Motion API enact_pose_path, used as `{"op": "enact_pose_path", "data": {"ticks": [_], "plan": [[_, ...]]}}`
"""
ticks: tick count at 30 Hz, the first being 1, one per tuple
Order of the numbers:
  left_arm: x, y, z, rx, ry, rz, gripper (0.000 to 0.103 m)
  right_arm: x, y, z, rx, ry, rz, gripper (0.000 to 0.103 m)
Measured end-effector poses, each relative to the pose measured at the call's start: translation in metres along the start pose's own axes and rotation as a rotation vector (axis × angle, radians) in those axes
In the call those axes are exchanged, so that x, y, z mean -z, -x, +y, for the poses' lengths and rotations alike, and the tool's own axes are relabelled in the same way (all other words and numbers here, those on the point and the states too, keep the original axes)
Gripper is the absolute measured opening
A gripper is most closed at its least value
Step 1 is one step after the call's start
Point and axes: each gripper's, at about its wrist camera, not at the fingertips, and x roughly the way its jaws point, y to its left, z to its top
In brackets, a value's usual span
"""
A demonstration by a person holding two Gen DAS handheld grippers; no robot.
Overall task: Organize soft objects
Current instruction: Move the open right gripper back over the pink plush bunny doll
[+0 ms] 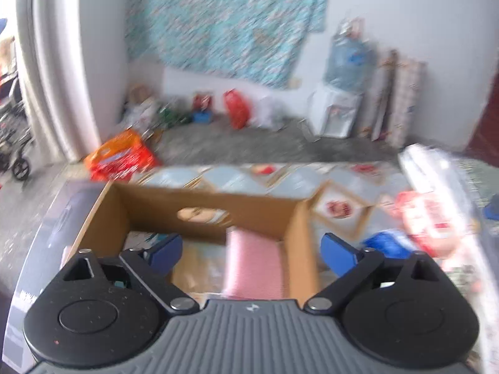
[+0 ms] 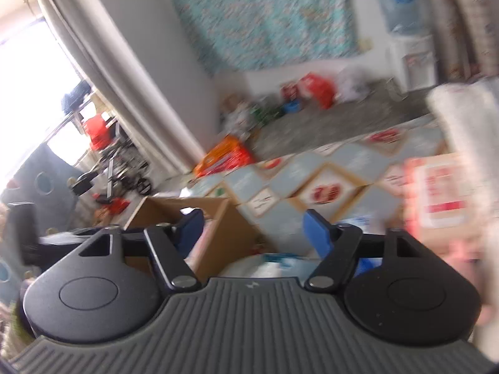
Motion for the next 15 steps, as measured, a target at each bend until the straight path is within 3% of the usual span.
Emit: {"op": "enact_pose_path", "data": {"ticks": [6, 11, 15], "plan": [[0.007, 0.037, -0.081, 0.140, -0.153, -0.056, 0.102, 0.022, 0.061, -0.057, 0.090, -0.056, -0.031, 0.079], [0.034, 0.021, -0.173, 0.248, -0.360, -0.030, 0.102, 0.047, 0.080, -0.102, 0.122, -0.141, -0.004, 0.079], [0.057, -0.008, -0.228, 0.311, -0.461, 0.013, 0.098, 0.075, 0.079, -0.136, 0.148, -0.257, 0.038, 0.079]]}}
